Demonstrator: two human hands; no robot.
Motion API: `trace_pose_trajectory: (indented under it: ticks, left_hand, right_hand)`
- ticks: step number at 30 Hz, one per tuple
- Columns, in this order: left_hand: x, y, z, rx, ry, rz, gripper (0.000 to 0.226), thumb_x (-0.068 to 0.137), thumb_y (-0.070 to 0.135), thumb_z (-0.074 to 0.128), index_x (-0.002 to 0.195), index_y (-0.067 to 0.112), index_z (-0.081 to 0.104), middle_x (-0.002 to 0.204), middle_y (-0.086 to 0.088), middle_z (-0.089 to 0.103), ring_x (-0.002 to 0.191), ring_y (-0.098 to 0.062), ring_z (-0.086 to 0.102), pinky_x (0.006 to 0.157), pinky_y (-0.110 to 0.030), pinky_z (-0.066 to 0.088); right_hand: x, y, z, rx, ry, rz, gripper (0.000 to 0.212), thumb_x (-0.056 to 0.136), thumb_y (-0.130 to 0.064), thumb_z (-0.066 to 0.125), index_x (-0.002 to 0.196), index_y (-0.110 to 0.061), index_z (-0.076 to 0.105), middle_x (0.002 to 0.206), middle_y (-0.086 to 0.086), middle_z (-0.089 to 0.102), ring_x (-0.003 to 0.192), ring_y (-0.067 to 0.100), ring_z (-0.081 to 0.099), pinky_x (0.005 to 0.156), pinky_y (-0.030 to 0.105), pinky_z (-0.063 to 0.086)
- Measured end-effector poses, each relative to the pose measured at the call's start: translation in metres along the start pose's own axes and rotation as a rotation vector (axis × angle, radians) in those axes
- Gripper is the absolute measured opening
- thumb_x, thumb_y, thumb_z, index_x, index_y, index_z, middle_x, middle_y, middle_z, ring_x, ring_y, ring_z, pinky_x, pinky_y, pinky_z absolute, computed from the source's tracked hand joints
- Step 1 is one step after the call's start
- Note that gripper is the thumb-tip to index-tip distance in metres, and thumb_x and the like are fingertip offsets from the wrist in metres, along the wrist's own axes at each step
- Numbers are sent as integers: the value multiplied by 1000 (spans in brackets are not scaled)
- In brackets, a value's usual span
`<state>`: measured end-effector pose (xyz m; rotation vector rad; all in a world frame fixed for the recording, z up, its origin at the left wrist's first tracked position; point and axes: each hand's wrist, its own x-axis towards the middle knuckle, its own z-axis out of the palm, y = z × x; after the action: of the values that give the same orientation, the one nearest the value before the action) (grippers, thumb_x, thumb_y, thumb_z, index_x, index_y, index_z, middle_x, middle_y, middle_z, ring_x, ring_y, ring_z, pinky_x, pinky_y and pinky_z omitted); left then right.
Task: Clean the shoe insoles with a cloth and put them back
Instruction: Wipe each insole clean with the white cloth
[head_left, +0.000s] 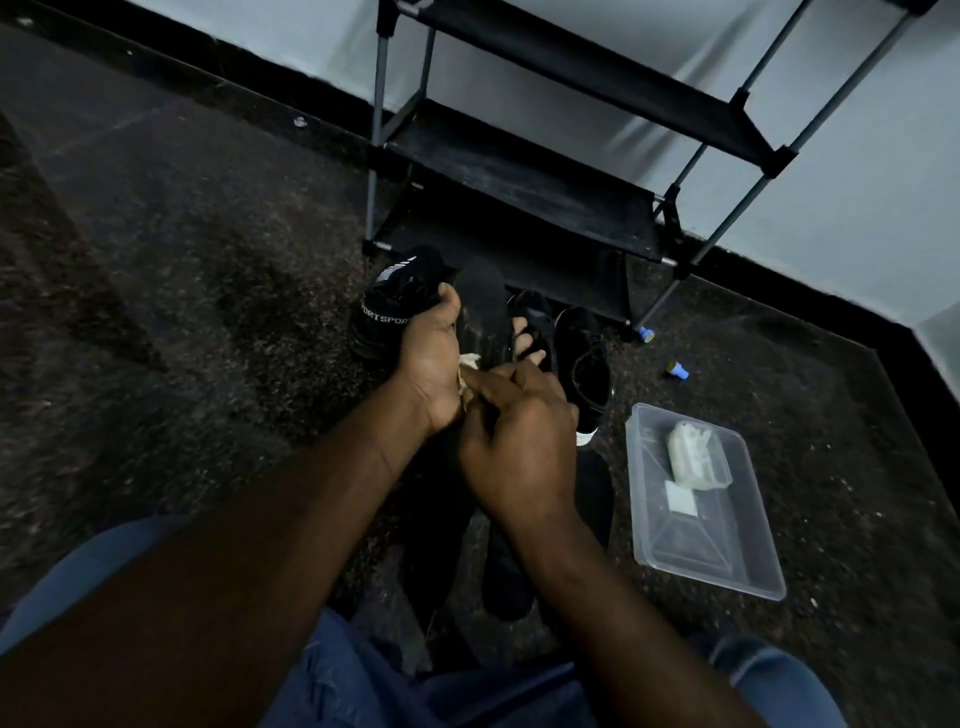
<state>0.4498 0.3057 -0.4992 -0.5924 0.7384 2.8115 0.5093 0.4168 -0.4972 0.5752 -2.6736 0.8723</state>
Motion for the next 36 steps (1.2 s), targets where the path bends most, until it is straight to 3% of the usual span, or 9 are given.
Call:
trace_pose_trajectory:
  ticks: [4,8,14,18,21,23,25,28,36]
  left_hand:
    - [3,5,-2,-103,-9,18,90,100,71,34,136,-7,57,128,-21,66,96,-31,69,86,-52,62]
    - [4,7,-3,-137,-35,34,88,101,71,32,139,-5,55,125,-22,67,98,-32,69,89,-53,61]
    - [2,5,1,-133,-35,20,87,101,71,32,136,-4,58,138,-23,63,103,-31,67,96,-53,57]
    - [-1,1,6,-32,-6,58,84,103,67,31,129,-7,60,119,-24,70,99,-34,69,88,-52,60]
    - [-2,0,10,59,-5,85,79,105,64,29,130,-4,60,109,-22,69,91,-32,68,85,-41,60]
    - [-1,2,8,84,-22,100,77,105,64,29,120,-1,68,114,-24,69,95,-32,69,83,-38,61]
    - [-1,1,5,126,-24,112,78,104,66,32,103,3,79,118,-25,71,100,-32,71,91,-40,60]
    - [-1,-9,3,163,-58,103,76,102,68,35,115,3,73,120,-20,72,110,-29,71,100,-39,55]
    - [-5,-21,11,285,-21,182,74,94,75,46,126,13,71,122,-14,74,115,-29,71,95,-43,57]
  right_hand:
    - [-16,9,-2,-24,21,-59,37,84,-23,61,116,-32,77,100,-10,66,96,20,59,79,44,49]
    - [-31,23,1,30,67,-78,36,86,-16,63,117,-29,77,99,-10,65,93,19,59,81,47,49]
    - [-19,14,8,88,153,-45,37,88,-23,54,116,-27,78,99,-9,66,93,20,59,78,47,50]
    - [4,3,6,68,133,-33,41,88,-31,45,113,-29,78,99,-5,66,98,24,60,80,48,49]
    - [20,1,5,42,113,-52,46,85,-33,40,109,-28,79,99,-4,68,96,26,61,80,48,51]
    - [26,1,4,40,114,-55,48,83,-34,39,107,-28,80,100,-4,71,96,26,62,80,48,52]
    - [32,0,5,41,133,-37,47,84,-35,39,107,-29,79,102,-4,73,98,26,63,81,49,52]
    - [47,1,5,61,189,17,40,85,-35,46,107,-30,80,101,-4,75,96,26,64,83,48,53]
    - [82,16,-8,37,194,119,23,82,-45,64,98,-36,78,90,-12,77,96,20,68,88,47,54]
